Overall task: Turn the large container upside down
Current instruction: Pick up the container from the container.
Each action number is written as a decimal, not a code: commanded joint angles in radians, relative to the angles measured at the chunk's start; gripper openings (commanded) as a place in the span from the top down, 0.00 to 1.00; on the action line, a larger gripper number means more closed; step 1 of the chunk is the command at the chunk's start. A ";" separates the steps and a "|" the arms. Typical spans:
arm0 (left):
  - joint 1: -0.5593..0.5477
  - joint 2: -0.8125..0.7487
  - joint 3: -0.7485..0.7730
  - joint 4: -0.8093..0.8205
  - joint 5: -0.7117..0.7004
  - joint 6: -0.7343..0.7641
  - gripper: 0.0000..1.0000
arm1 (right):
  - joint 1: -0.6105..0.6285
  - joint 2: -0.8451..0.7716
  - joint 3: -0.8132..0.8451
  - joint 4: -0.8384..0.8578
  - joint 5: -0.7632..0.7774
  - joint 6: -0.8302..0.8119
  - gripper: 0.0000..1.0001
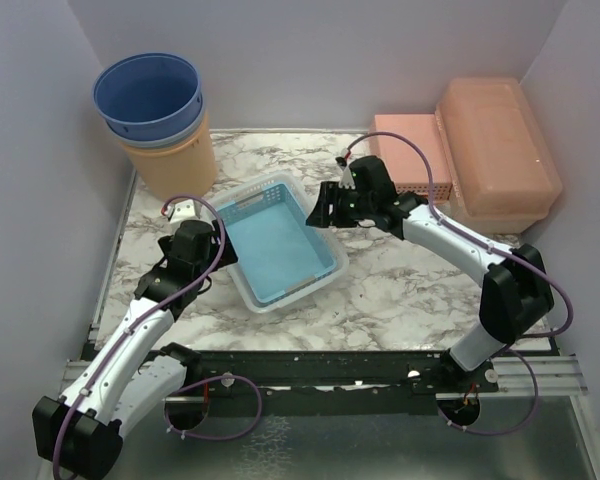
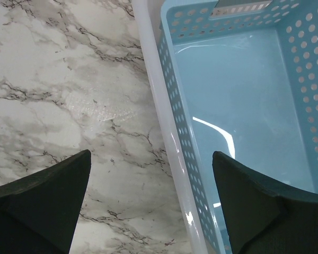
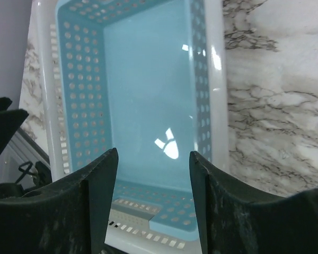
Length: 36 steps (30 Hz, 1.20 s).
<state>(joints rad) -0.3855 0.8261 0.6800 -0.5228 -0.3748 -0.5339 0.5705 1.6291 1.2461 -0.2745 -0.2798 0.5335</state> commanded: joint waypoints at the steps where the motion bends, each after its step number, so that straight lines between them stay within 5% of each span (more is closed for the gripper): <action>1: 0.005 -0.013 -0.004 0.006 0.000 0.001 0.04 | 0.051 -0.030 -0.010 -0.099 0.104 -0.071 0.41; 24: 0.004 -0.019 -0.009 0.007 0.041 -0.008 0.06 | 0.256 0.148 0.099 -0.339 0.454 -0.195 0.49; 36: 0.004 -0.039 -0.011 0.012 0.038 -0.007 0.06 | 0.283 0.108 0.078 -0.274 0.482 -0.145 0.73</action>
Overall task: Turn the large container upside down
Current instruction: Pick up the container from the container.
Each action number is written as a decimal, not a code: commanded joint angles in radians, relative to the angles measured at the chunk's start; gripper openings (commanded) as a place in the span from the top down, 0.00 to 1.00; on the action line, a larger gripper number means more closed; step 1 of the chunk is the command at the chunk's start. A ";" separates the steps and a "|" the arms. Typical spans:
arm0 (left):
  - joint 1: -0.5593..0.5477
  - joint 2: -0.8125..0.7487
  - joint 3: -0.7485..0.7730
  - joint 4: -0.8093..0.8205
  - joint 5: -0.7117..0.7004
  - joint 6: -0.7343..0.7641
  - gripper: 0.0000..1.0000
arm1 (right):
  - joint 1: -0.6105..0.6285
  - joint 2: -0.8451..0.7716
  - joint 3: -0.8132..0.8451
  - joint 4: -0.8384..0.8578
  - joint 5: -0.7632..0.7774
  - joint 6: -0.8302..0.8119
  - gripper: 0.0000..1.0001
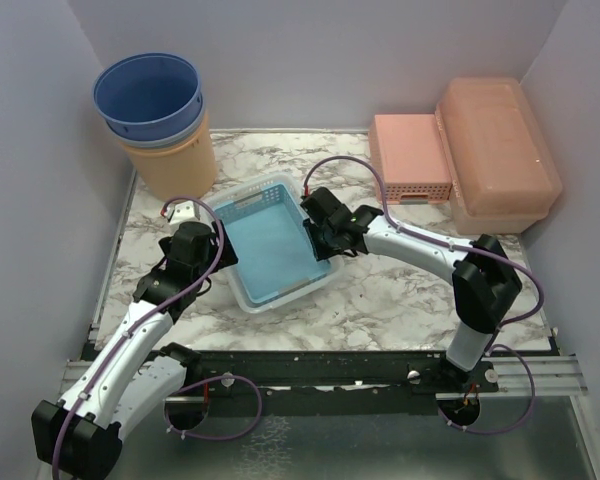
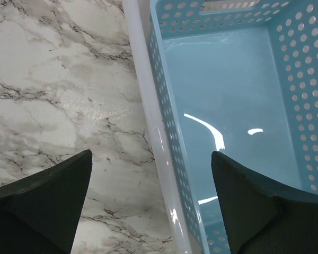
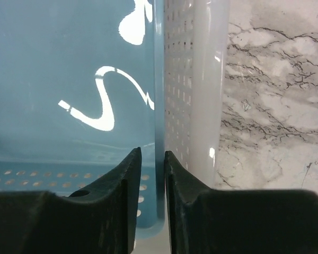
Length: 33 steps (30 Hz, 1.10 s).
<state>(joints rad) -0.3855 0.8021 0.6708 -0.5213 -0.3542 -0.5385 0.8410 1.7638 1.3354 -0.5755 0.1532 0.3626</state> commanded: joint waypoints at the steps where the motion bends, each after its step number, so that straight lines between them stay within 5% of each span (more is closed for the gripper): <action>1: 0.004 -0.018 -0.001 0.010 0.018 -0.002 0.06 | 0.013 -0.034 -0.015 0.029 0.060 0.030 0.74; 4: 0.004 -0.031 -0.001 0.012 0.026 -0.001 0.06 | 0.013 -0.068 -0.036 0.048 0.093 0.065 0.93; 9: 0.003 -0.064 0.001 0.023 0.035 0.002 0.06 | 0.013 -0.121 -0.080 0.108 0.059 0.104 0.99; 26: 0.002 -0.062 -0.014 0.102 0.208 0.040 0.09 | 0.013 -0.334 -0.322 0.413 -0.023 0.322 0.99; 33: 0.001 -0.043 -0.018 0.119 0.243 0.046 0.10 | 0.012 -0.370 -0.334 0.412 -0.006 0.317 0.99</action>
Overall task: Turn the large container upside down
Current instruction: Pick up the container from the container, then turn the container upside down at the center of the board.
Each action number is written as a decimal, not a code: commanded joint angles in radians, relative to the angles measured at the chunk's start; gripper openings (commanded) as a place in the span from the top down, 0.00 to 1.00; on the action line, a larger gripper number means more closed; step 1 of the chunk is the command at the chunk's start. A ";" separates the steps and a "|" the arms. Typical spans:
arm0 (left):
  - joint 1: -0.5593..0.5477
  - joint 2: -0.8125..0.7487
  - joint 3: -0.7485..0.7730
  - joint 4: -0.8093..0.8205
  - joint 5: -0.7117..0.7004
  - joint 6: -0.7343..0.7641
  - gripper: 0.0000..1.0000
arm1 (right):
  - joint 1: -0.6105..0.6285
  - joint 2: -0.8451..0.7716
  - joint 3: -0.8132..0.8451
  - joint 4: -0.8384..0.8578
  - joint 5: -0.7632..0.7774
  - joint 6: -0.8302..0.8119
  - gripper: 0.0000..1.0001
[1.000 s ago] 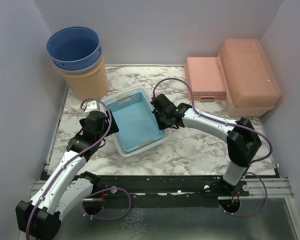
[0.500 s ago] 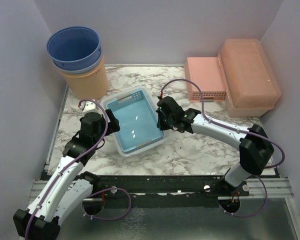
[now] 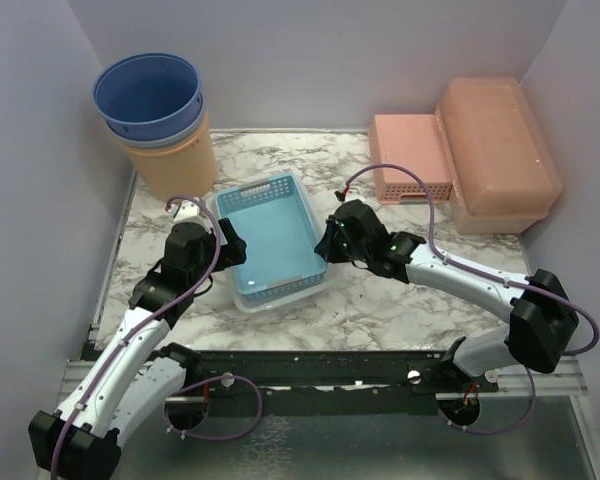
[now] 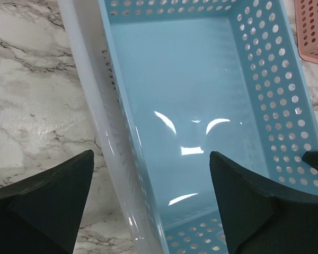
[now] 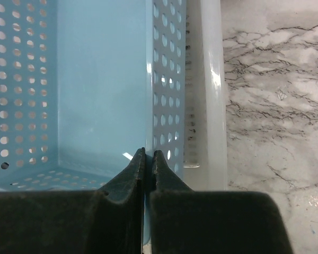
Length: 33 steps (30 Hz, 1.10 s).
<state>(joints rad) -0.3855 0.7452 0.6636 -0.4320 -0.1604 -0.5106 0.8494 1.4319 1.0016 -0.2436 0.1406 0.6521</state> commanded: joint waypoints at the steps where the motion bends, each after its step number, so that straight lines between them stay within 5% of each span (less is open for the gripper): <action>1: 0.002 0.017 -0.010 0.031 0.055 0.020 0.11 | 0.005 -0.041 -0.001 0.080 0.007 0.028 0.99; 11: 0.000 0.053 -0.016 0.050 0.105 0.033 0.35 | 0.004 -0.056 -0.020 0.115 -0.028 0.027 0.99; 26: 0.000 0.080 -0.016 0.050 0.103 0.036 0.43 | 0.004 -0.088 -0.028 0.135 -0.034 0.020 0.99; 33: -0.001 0.087 -0.015 0.050 0.108 0.041 0.54 | 0.003 -0.078 -0.016 0.138 -0.067 0.005 0.99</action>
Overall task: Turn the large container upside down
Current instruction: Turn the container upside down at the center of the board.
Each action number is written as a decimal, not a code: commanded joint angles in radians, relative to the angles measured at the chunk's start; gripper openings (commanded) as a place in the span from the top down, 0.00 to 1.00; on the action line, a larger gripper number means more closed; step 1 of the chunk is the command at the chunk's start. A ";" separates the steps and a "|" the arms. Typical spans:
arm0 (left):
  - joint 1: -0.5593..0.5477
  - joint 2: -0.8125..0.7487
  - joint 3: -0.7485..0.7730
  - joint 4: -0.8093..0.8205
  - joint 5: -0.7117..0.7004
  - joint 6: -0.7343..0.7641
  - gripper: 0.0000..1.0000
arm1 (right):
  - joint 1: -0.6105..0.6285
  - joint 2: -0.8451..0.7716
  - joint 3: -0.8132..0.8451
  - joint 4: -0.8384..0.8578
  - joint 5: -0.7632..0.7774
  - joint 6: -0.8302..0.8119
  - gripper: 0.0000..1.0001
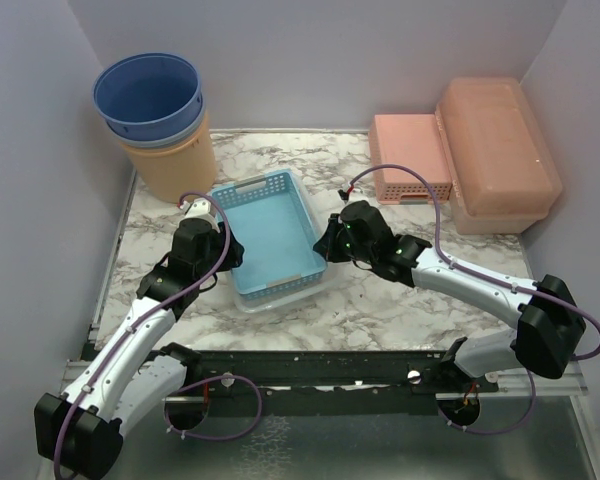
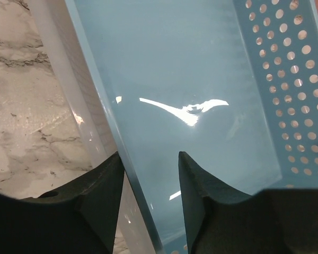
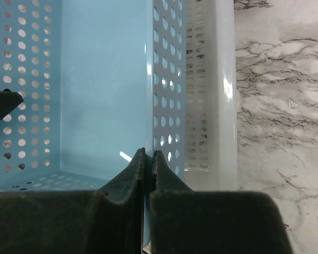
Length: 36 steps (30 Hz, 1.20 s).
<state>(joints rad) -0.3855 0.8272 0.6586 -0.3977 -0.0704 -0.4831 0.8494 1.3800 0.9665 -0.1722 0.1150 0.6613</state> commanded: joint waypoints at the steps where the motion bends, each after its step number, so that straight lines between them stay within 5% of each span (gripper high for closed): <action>1: -0.001 0.005 -0.008 0.016 0.018 0.015 0.55 | 0.004 -0.023 0.023 0.066 -0.049 -0.007 0.99; 12: -0.001 0.006 -0.008 0.017 0.019 0.021 0.77 | 0.004 -0.020 0.035 0.062 -0.089 -0.017 0.99; 17: -0.001 0.000 -0.010 0.016 0.014 0.021 0.79 | 0.004 -0.031 0.034 0.061 -0.084 -0.019 0.99; 25: -0.001 -0.007 -0.011 0.014 0.007 0.021 1.00 | 0.003 -0.041 0.029 0.068 -0.085 -0.012 0.98; 32: -0.001 -0.036 -0.018 0.016 -0.028 -0.035 1.00 | 0.004 -0.044 0.020 0.065 -0.072 0.014 0.96; 36: 0.000 -0.069 -0.016 0.047 -0.047 -0.180 1.00 | 0.004 -0.047 0.013 0.056 -0.042 0.064 0.83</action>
<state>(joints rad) -0.3798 0.8009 0.6540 -0.3889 -0.1303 -0.5434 0.8455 1.3663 0.9668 -0.1730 0.0715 0.6708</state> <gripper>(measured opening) 0.029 0.124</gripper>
